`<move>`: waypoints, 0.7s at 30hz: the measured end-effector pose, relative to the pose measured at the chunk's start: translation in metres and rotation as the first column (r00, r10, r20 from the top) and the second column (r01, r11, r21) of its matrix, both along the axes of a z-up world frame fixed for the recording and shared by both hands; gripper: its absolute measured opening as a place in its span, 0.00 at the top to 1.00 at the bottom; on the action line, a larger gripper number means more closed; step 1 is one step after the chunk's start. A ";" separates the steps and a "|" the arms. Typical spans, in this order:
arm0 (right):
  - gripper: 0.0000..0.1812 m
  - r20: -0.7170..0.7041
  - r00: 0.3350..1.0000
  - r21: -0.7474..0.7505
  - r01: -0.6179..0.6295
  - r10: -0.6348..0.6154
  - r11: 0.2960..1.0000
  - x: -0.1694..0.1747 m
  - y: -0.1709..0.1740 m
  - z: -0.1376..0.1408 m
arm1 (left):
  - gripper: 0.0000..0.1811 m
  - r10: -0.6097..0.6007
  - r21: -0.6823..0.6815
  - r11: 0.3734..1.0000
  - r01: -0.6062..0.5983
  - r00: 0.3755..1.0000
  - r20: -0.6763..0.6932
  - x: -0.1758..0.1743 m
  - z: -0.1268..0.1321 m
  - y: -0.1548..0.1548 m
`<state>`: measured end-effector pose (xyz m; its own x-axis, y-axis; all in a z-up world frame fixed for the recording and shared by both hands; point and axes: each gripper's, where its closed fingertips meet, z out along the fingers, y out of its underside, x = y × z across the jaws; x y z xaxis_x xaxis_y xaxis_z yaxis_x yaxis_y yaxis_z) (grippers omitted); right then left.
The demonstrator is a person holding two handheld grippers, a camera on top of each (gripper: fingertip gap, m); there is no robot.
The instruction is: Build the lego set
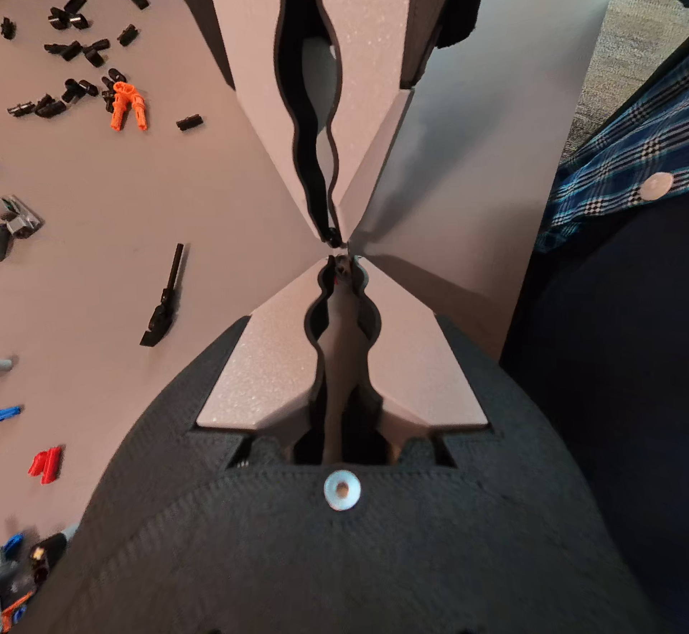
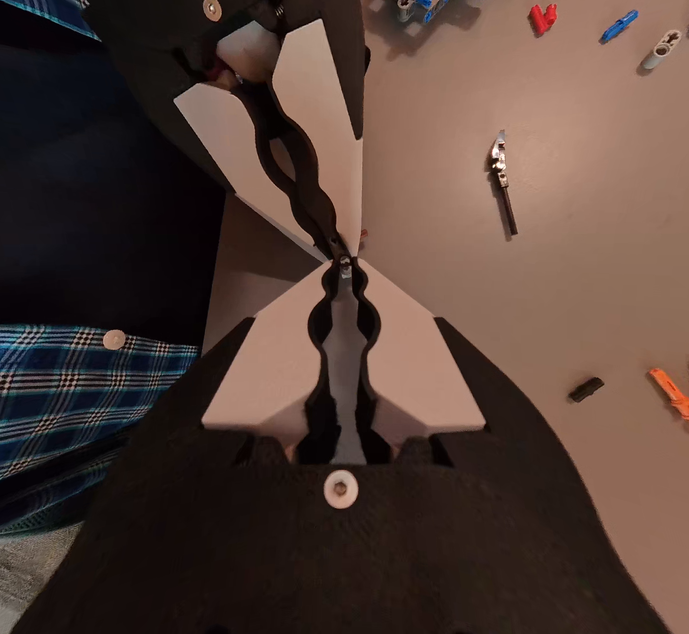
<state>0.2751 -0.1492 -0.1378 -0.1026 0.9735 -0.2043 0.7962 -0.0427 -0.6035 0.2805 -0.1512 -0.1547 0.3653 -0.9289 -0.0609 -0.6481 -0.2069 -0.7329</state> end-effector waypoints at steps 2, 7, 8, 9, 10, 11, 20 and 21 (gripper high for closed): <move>0.98 0.006 1.000 0.018 0.002 -0.003 1.000 0.001 0.000 0.000 | 0.96 0.000 0.011 1.000 0.000 1.000 -0.007 0.000 0.000 0.000; 0.98 0.014 1.000 0.070 0.014 -0.015 0.997 0.005 -0.001 -0.001 | 0.96 -0.010 0.027 1.000 0.010 1.000 -0.019 0.002 0.000 -0.001; 0.98 0.011 1.000 0.078 0.019 -0.020 0.997 0.006 -0.001 -0.001 | 0.96 -0.012 0.033 0.999 0.013 1.000 -0.024 0.003 0.000 -0.001; 0.98 0.008 1.000 0.088 0.026 -0.027 0.996 0.006 -0.001 -0.001 | 0.96 -0.013 0.042 0.999 0.015 0.999 -0.032 0.003 0.000 -0.001; 0.98 0.004 1.000 0.097 0.030 -0.030 0.995 0.006 -0.001 -0.002 | 0.96 -0.016 0.046 0.999 0.018 0.999 -0.038 0.003 0.000 -0.001; 0.98 0.000 0.999 0.106 0.036 -0.037 0.994 0.006 -0.001 -0.002 | 0.96 -0.018 0.046 0.999 0.019 0.999 -0.040 0.003 0.000 -0.001; 0.98 -0.003 0.996 0.252 0.082 -0.084 0.964 0.006 -0.001 -0.002 | 0.96 -0.009 0.065 0.998 0.013 0.998 -0.065 0.003 0.000 0.001; 0.98 -0.006 0.997 0.277 0.081 -0.082 0.957 0.006 -0.001 -0.002 | 0.96 -0.009 0.067 0.998 0.013 0.998 -0.067 0.003 0.000 0.001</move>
<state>0.2806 -0.1504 -0.1399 -0.0203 0.9970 0.0740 0.8005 0.0605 -0.5962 0.2836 -0.1503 -0.1551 0.3482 -0.9257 -0.1476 -0.6977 -0.1507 -0.7004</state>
